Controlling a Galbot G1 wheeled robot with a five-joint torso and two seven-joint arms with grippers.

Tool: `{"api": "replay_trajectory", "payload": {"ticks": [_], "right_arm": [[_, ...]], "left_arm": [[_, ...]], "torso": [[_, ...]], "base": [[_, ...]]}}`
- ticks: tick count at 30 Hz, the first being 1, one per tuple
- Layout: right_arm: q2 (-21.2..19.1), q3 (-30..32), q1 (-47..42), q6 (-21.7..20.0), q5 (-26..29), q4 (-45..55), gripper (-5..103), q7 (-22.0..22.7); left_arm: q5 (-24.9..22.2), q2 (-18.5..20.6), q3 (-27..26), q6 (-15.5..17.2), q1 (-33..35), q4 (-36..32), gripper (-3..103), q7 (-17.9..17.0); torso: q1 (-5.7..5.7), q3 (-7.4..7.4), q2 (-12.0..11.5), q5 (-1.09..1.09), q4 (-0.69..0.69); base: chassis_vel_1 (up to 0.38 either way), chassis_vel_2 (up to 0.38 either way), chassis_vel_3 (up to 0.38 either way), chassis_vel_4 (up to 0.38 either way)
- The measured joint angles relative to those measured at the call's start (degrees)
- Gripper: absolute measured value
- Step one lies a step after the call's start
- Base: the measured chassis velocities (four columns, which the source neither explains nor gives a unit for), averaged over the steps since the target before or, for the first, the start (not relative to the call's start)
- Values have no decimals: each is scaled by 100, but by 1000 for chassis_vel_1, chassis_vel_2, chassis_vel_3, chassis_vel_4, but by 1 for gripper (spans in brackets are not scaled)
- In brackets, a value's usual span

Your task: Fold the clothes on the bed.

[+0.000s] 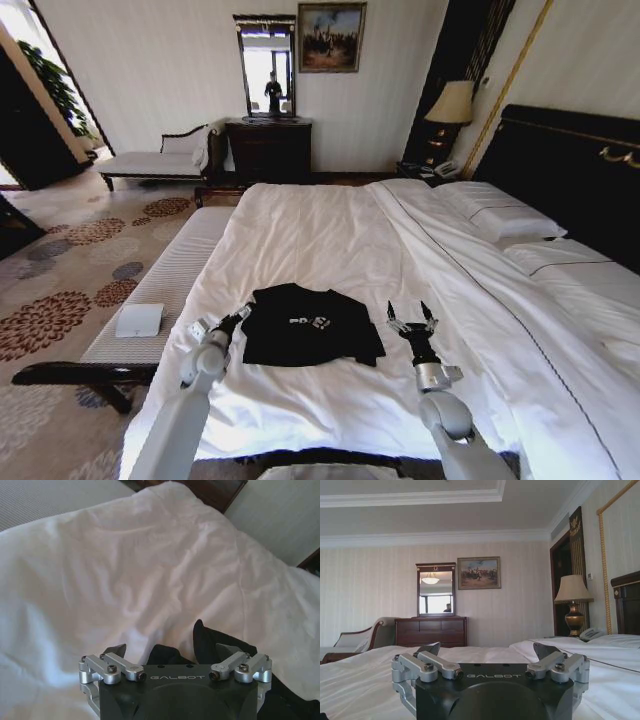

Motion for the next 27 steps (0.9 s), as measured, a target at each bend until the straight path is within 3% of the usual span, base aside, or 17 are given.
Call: {"api": "replay_trajectory", "payload": {"ticks": [5, 12, 21, 25, 27], "right_arm": [[20, 60, -44, 16, 0, 1, 100, 4], [183, 76, -83, 19, -133, 43, 100, 23], [217, 74, -121, 21, -229, 67, 100, 25], [226, 66, -117, 21, -232, 75, 100, 26], [235, 64, -111, 22, -232, 75, 100, 27]], "left_arm": [[-332, 56, 218, 268, -691, 584, 100, -115], [-527, -304, 405, 519, -1406, 1204, 100, -341], [-390, -632, 500, 522, -1737, 1767, 102, -381], [-377, -658, 520, 502, -1784, 1802, 94, -368], [-376, -654, 544, 493, -1807, 1809, 84, -355]], "torso": [[0, 0, 0, -1, 1], [0, 0, 0, 0, 0], [0, 0, 0, -1, 1], [0, 0, 0, -1, 0], [-1, -1, 1, -1, 1]], "base": [[0, 0, 0, 0], [0, 0, 0, 0], [0, 0, 0, 0], [0, 0, 0, 0], [0, 0, 0, 0]]}}
